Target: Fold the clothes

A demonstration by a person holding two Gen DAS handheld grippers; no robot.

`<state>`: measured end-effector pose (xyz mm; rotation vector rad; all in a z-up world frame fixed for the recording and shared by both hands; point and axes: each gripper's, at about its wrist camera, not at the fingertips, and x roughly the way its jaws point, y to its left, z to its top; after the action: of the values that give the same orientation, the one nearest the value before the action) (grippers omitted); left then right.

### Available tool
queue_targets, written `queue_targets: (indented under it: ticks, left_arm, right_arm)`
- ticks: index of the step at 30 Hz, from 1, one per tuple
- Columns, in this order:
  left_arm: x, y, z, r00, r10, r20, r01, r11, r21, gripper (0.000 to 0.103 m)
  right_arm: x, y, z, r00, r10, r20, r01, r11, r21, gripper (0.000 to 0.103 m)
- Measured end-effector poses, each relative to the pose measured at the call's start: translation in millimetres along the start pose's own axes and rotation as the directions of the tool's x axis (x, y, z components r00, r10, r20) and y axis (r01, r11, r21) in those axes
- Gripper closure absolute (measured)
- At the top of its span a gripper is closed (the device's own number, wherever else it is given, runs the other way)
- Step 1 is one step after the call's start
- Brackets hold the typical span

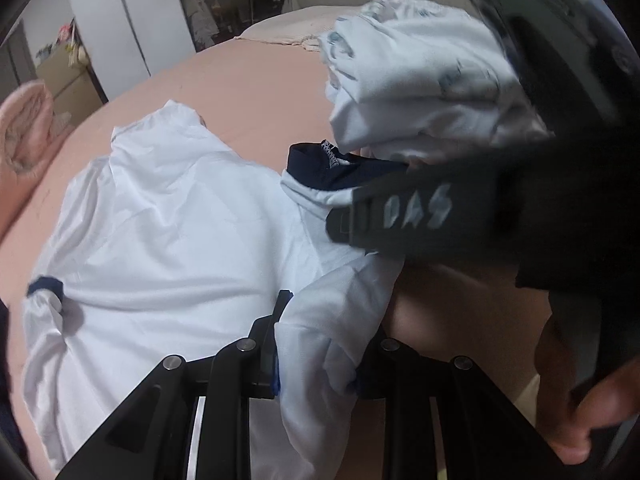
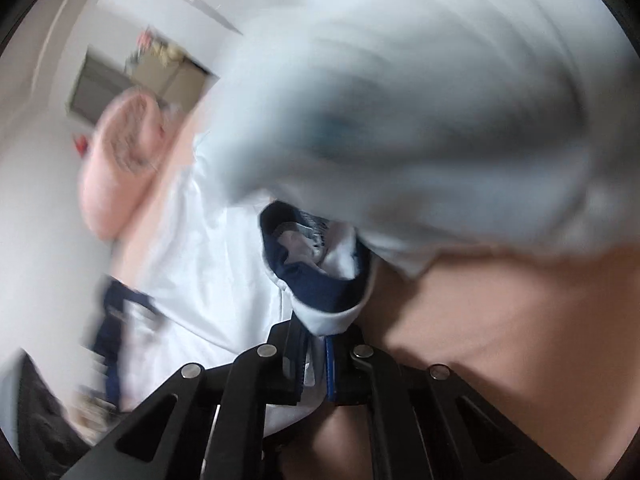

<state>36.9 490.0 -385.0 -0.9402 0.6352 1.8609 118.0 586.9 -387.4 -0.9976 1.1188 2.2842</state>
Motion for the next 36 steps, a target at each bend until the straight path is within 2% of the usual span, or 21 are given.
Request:
queue_targets:
  ticks: [1,3,6,7,10,11,13,15,17,19,20,22,25,27,30,31,32,33,34,36]
  left_arm:
    - [-1.3,6.8,0.0,0.999,-0.034,0.002,0.034,0.999,-0.042,0.081]
    - [-2.5,21.8,0.5,0.995,-0.103,-0.002,0.102,0.986,-0.132,0.081]
    - [-1.3,46.5,-1.2,0.976,-0.220,0.004,0.213,0.939,-0.271,0.081]
    - [0.3,53.8,-2.6,0.966,-0.257,0.007,0.246,0.916,-0.316,0.081]
    - [5.3,75.6,-7.8,0.930,-0.367,0.025,0.339,0.830,-0.443,0.081]
    - [7.3,82.4,-9.9,0.916,-0.399,0.033,0.365,0.797,-0.481,0.081]
    - [12.4,94.6,-14.8,0.890,-0.454,0.048,0.404,0.733,-0.548,0.081]
    - [16.2,103.0,-18.4,0.871,-0.487,0.064,0.426,0.685,-0.591,0.081]
    - [19.1,108.8,-20.8,0.859,-0.507,0.076,0.439,0.650,-0.620,0.081]
    - [20.1,110.0,-21.0,0.858,-0.507,0.076,0.438,0.646,-0.625,0.081]
    - [20.4,110.9,-21.8,0.857,-0.510,0.080,0.439,0.638,-0.633,0.081]
    - [22.3,115.6,-25.5,0.843,-0.529,0.096,0.449,0.594,-0.667,0.081]
    - [28.0,123.4,-29.2,0.831,-0.546,0.110,0.453,0.548,-0.703,0.081]
    - [31.0,127.8,-30.4,0.824,-0.555,0.113,0.455,0.530,-0.716,0.081]
    - [30.2,127.6,-32.3,0.826,-0.553,0.109,0.451,0.531,-0.717,0.081]
    - [23.6,121.3,-36.8,0.829,-0.549,0.106,0.447,0.538,-0.715,0.081]
    - [19.2,111.6,-39.7,0.833,-0.544,0.102,0.443,0.546,-0.711,0.081]
    - [18.2,96.0,-39.6,0.838,-0.537,0.095,0.437,0.556,-0.707,0.081]
    - [16.1,84.7,-39.9,0.843,-0.530,0.091,0.431,0.565,-0.703,0.081]
    - [10.4,96.6,-43.2,0.851,-0.518,0.084,0.421,0.578,-0.699,0.081]
  right_arm:
    - [-3.8,12.7,0.2,0.998,-0.065,0.021,0.066,0.996,-0.066,0.099]
    - [-11.4,30.8,2.0,0.990,-0.130,0.059,0.138,0.979,-0.147,0.099]
    - [-27.1,39.4,2.5,0.988,-0.124,0.093,0.140,0.972,-0.187,0.099]
    - [-44.4,18.8,0.3,0.987,-0.116,0.110,0.136,0.971,-0.197,0.099]
    - [-59.3,27.6,-17.0,0.984,-0.138,0.116,0.162,0.957,-0.242,0.099]
    - [-46.5,65.2,-5.2,0.981,-0.148,0.124,0.176,0.949,-0.263,0.099]
    - [-50.5,98.3,-12.2,0.974,-0.173,0.146,0.213,0.915,-0.341,0.099]
    - [-23.2,147.4,-5.1,0.963,-0.216,0.164,0.265,0.874,-0.407,0.099]
    - [-1.2,171.5,3.6,0.964,-0.218,0.155,0.266,0.843,-0.467,0.099]
    - [9.2,189.5,4.1,0.969,-0.207,0.138,0.249,0.821,-0.513,0.099]
    - [10.8,194.7,3.0,0.971,-0.201,0.128,0.238,0.816,-0.526,0.099]
    - [20.3,204.4,5.1,0.978,-0.184,0.095,0.206,0.820,-0.534,0.099]
    - [27.8,211.0,10.6,0.983,-0.177,0.058,0.181,0.835,-0.520,0.099]
    - [21.6,204.7,17.2,0.987,-0.158,0.033,0.155,0.871,-0.467,0.099]
    - [4.2,184.1,26.2,0.990,-0.142,0.008,0.137,0.933,-0.333,0.097]
    - [-2.4,172.9,27.7,0.991,-0.137,-0.001,0.131,0.954,-0.269,0.090]
    - [-10.1,160.4,27.3,0.990,-0.140,-0.009,0.135,0.969,-0.208,0.074]
    - [-17.8,147.9,26.7,0.990,-0.143,-0.017,0.139,0.980,-0.146,0.064]
    - [-23.3,137.5,25.4,0.990,-0.140,-0.020,0.138,0.987,-0.079,0.047]
    - [-29.3,121.4,19.9,0.995,-0.101,-0.027,0.101,0.995,0.012,0.044]
